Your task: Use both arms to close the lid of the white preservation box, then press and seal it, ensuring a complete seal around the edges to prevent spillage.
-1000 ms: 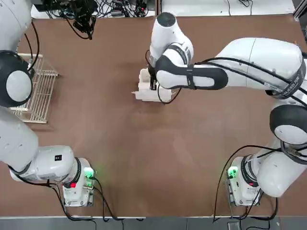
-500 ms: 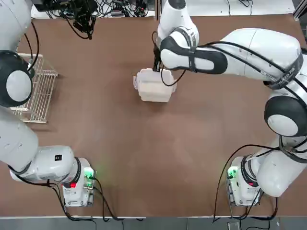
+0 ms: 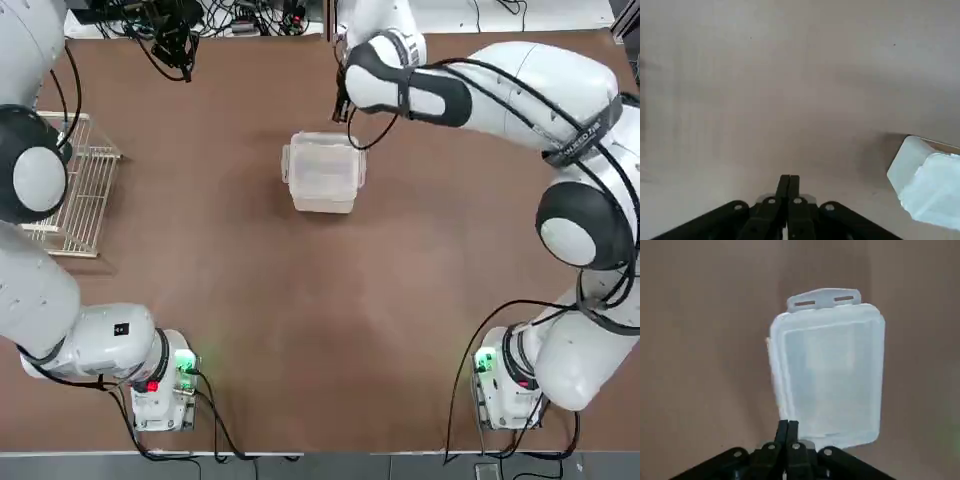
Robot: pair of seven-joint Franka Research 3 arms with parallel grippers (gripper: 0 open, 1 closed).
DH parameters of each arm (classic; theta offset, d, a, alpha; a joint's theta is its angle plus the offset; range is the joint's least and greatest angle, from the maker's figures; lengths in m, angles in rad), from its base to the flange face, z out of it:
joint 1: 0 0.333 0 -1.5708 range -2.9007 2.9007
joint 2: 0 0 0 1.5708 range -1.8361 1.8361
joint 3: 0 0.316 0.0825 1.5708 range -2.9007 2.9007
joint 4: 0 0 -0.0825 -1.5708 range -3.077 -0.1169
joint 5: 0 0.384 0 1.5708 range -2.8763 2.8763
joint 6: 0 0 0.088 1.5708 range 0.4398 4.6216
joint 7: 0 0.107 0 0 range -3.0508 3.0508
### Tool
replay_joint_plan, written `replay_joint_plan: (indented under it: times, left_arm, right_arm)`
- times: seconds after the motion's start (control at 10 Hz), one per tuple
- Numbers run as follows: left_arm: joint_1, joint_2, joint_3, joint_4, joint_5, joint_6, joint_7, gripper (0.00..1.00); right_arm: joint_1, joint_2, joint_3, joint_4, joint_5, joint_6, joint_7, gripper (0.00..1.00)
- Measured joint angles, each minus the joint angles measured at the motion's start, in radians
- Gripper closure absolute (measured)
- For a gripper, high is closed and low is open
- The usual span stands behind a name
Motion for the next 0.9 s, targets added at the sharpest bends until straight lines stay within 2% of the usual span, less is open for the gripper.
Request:
replay_joint_plan:
  times: [0.1, 0.4, 0.7, 0.9]
  left_arm:
    - [0.0, 0.004, 0.001, 0.0, 0.0, 0.0, 0.0, 0.98]
    - [0.005, 0.03, 0.002, -0.001, 0.0, 0.006, 0.0, 0.99]
    - [-0.006, 0.058, -0.008, -0.008, -0.006, 0.026, -0.046, 0.99]
    - [-0.018, 0.083, -0.013, -0.015, -0.047, 0.038, -0.077, 0.99]
  right_arm:
    - [-0.005, 0.004, -0.015, 0.014, 0.006, -0.001, -0.029, 0.96]
    - [0.018, 0.024, -0.01, 0.018, -0.004, -0.013, -0.136, 0.87]
    - [0.06, 0.083, 0.029, 0.018, -0.027, 0.005, -0.146, 0.99]
    - [0.072, 0.13, 0.044, 0.018, -0.028, 0.064, -0.146, 0.99]
